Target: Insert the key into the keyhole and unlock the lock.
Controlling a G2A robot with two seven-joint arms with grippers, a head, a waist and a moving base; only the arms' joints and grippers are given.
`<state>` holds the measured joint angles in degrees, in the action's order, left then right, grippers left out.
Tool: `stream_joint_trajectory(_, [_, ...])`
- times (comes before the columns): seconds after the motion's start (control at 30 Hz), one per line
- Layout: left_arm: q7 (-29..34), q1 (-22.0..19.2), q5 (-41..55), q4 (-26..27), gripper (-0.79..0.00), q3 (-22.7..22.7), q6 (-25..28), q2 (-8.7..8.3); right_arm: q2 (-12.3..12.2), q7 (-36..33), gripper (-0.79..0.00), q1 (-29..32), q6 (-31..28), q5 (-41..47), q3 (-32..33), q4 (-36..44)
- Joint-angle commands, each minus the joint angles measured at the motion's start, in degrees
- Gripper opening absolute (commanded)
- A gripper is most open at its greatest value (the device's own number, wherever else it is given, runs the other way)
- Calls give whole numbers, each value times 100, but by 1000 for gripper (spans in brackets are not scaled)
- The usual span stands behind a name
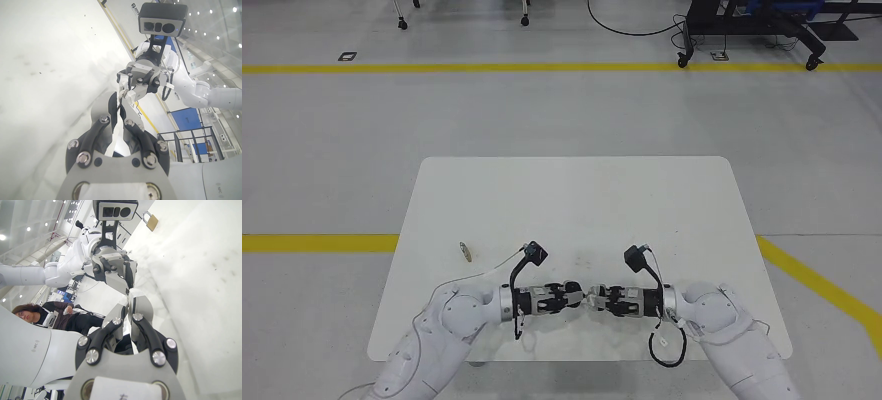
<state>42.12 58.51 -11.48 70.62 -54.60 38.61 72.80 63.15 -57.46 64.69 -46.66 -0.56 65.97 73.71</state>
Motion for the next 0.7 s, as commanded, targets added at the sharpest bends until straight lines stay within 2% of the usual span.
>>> stream_joint_trajectory(0.0, [-35, 14, 39, 15, -785, -19, 8, -8, -8, 25, -785, -9, 4, 28, -12, -11])
stream_joint_trajectory(0.07, [-53, 27, 85, 26, -785, -54, 32, -22, -15, 90, -785, -22, 24, 61, -10, -40])
stream_joint_trajectory(0.1, [-58, 37, 108, 38, -585, -76, 57, -31, -18, 118, -785, -31, 32, 81, -11, -53])
stream_joint_trajectory(0.13, [-87, 56, 168, 55, 0, -106, 97, -39, -21, 138, -785, -39, 40, 108, -14, -70])
stream_joint_trajectory(0.27, [-99, 135, 319, 122, 0, -267, 262, -95, -35, 191, -785, -79, 19, 218, -25, -135])
stream_joint_trajectory(0.4, [-145, 292, 278, 407, 0, -592, 287, -199, -63, 265, -785, -82, -75, 460, 43, -208])
stream_joint_trajectory(0.57, [-223, 648, 4, 976, 0, -1196, 43, -374, -104, 303, -785, -97, -124, 809, 156, -351])
stream_joint_trajectory(0.67, [-240, 983, -511, 1500, 0, -1614, -282, -493, -115, 523, -785, -121, -55, 1133, 268, -489])
